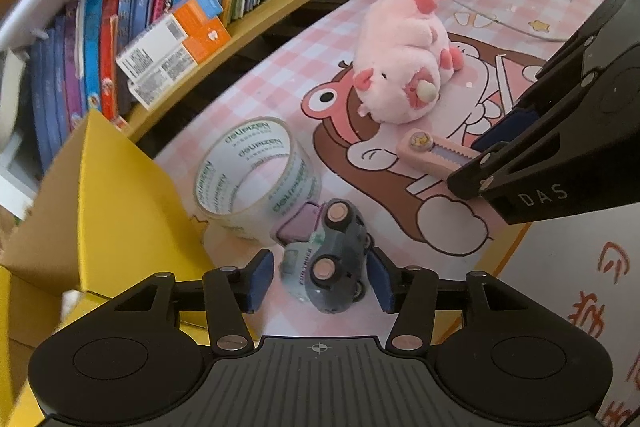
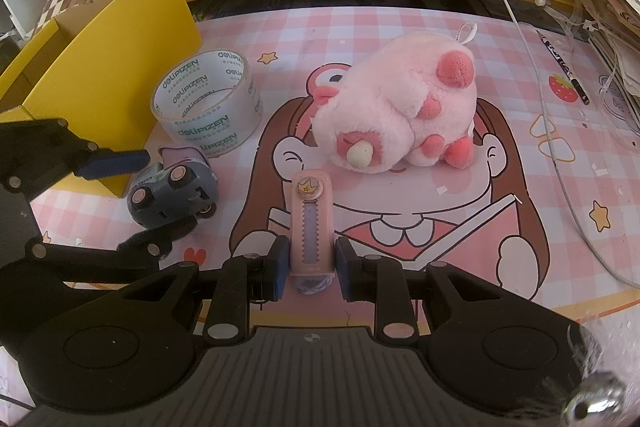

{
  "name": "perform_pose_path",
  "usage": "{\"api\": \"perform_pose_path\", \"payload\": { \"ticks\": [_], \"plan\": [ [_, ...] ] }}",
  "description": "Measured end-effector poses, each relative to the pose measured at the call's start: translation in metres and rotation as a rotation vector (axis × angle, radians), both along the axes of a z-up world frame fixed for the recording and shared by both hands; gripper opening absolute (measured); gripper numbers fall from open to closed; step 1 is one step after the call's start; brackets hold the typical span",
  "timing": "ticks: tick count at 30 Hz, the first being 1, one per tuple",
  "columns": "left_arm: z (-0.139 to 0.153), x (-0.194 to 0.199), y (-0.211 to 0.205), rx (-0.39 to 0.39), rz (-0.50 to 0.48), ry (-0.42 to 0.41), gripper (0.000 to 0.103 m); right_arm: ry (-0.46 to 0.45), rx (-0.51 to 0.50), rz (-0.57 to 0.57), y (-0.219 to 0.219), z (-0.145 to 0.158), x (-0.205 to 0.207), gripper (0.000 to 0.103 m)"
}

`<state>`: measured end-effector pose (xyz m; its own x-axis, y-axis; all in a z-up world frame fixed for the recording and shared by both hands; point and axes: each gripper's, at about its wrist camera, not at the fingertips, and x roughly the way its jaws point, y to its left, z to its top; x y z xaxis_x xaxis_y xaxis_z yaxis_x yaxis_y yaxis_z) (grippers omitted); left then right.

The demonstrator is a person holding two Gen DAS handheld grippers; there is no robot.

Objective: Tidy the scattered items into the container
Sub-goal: 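Lift the pink stick with the right tool while the left tool lifts the car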

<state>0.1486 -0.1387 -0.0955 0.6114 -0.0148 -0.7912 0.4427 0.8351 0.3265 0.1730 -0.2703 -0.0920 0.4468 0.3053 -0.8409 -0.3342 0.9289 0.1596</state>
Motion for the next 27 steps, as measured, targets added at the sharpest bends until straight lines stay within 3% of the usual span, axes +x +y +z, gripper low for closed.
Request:
{"api": "perform_pose_path", "payload": {
  "ticks": [1,10,27],
  "plan": [
    [0.0,0.0,0.001,-0.005,0.002,0.003,0.043,0.0,0.001,-0.002,0.0,0.0,0.0,0.024],
    [0.008,-0.004,0.005,-0.093,0.0,0.04,0.043,-0.004,0.0,-0.009,-0.001,0.003,-0.004,0.023],
    [0.054,-0.04,0.005,-0.156,-0.032,-0.061,0.042,-0.06,0.015,-0.045,-0.012,0.032,-0.037,0.023]
  ]
}}
